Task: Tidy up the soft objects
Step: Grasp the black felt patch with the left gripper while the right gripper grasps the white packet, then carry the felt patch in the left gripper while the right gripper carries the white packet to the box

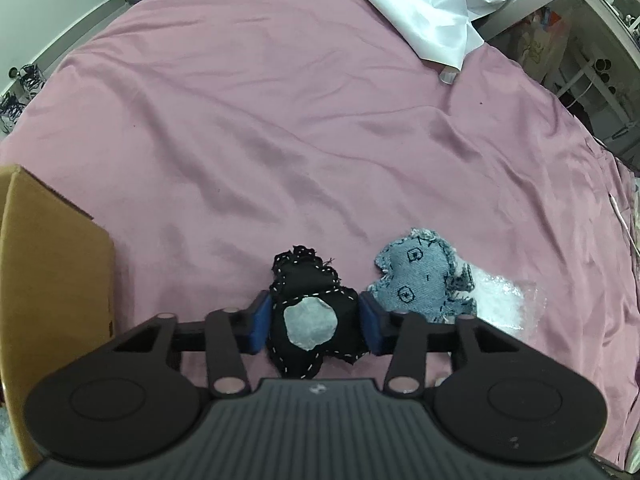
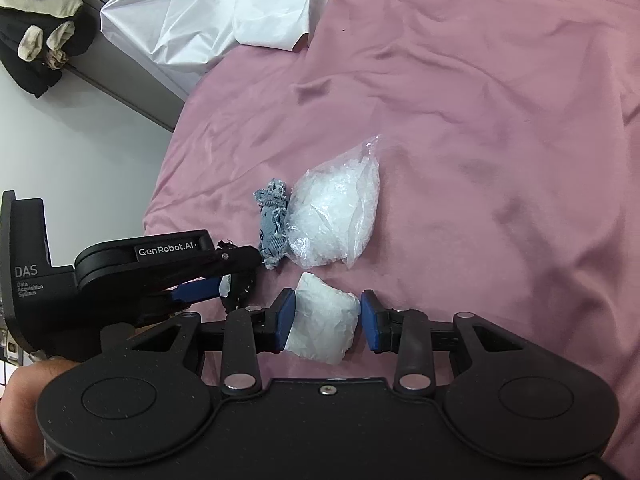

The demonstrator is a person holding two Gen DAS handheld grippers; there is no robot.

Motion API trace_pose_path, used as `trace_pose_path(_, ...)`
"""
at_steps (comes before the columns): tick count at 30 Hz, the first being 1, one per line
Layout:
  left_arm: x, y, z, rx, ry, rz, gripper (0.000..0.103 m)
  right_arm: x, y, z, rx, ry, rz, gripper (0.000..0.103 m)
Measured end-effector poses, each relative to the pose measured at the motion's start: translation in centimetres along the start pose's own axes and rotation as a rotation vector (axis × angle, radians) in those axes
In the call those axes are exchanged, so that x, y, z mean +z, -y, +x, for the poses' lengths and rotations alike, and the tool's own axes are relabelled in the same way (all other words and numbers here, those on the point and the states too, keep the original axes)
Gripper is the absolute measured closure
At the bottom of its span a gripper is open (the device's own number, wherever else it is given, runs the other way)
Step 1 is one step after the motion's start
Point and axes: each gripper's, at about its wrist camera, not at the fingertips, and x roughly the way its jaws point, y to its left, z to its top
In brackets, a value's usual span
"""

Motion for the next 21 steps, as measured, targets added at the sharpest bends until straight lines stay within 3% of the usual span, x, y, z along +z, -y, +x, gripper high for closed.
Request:
trace_pose_path(8, -0.6, 0.4, -2.3, -0.027, 0.026, 0.017, 0.065, 0.1, -0.8, -1.3, 0.001, 0.025, -0.015, 0.068)
trace_pose_path(21, -1.7, 1.0, -9.1, -0.055, 0.170, 0.089, 0.065, 0.2, -3.3, -4.9, -0.003, 0.121, -0.069, 0.068)
